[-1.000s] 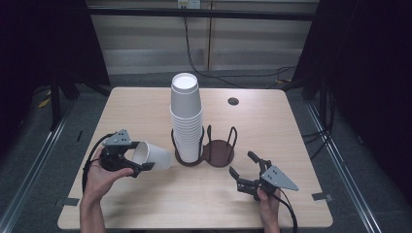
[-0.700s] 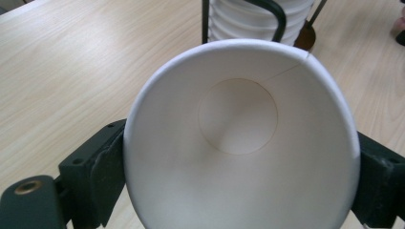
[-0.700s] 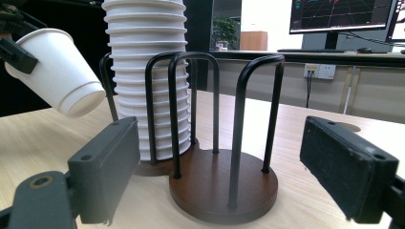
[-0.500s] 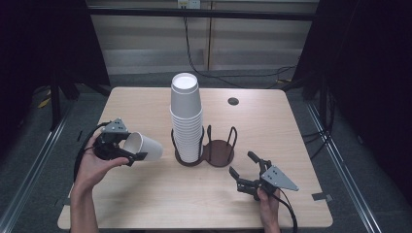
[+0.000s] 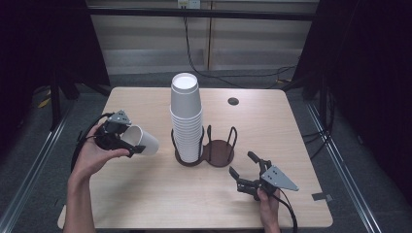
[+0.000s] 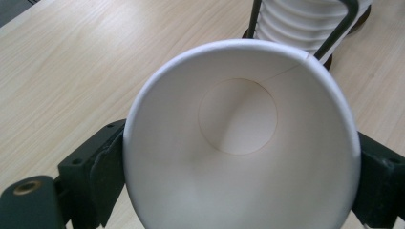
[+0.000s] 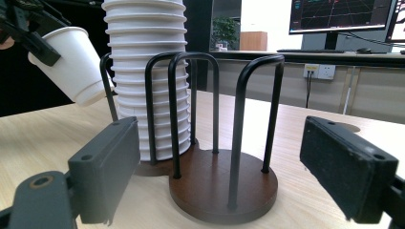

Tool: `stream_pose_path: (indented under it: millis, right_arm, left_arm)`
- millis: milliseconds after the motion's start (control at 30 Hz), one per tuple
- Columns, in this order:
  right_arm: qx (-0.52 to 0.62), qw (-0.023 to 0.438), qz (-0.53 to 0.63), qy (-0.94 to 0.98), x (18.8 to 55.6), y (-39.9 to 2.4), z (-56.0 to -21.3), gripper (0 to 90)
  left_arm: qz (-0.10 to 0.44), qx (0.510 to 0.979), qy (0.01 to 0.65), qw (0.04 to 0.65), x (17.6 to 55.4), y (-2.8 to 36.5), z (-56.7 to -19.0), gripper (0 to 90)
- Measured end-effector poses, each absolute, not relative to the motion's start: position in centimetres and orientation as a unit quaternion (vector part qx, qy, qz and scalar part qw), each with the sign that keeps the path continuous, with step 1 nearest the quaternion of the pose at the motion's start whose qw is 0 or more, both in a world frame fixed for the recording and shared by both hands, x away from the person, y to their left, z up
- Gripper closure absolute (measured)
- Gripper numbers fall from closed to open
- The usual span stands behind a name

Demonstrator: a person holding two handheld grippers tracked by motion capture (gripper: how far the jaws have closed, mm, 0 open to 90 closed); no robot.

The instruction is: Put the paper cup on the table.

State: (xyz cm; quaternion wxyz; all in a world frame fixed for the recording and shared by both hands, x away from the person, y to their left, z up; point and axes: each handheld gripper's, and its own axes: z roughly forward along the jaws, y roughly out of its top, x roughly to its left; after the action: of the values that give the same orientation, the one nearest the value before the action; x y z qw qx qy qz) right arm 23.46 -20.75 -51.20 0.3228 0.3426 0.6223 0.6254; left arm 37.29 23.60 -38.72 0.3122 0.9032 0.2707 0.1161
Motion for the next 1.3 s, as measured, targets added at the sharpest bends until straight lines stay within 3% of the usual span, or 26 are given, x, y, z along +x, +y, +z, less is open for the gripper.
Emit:
stream_pose_path:
  millis: [633, 1300]
  right_arm:
    - [0.343, 0.323, 0.625, 0.622, 23.5, -20.8, -51.2, 13.2]
    - [0.343, 0.323, 0.625, 0.622, 23.5, -20.8, -51.2, 13.2]
  left_arm:
    - [0.11, 0.933, 0.274, 0.206, 39.6, 22.9, -39.6, 8.9]
    - [0.098, 0.944, 0.27, 0.161, 40.4, 21.5, -41.4, 7.1]
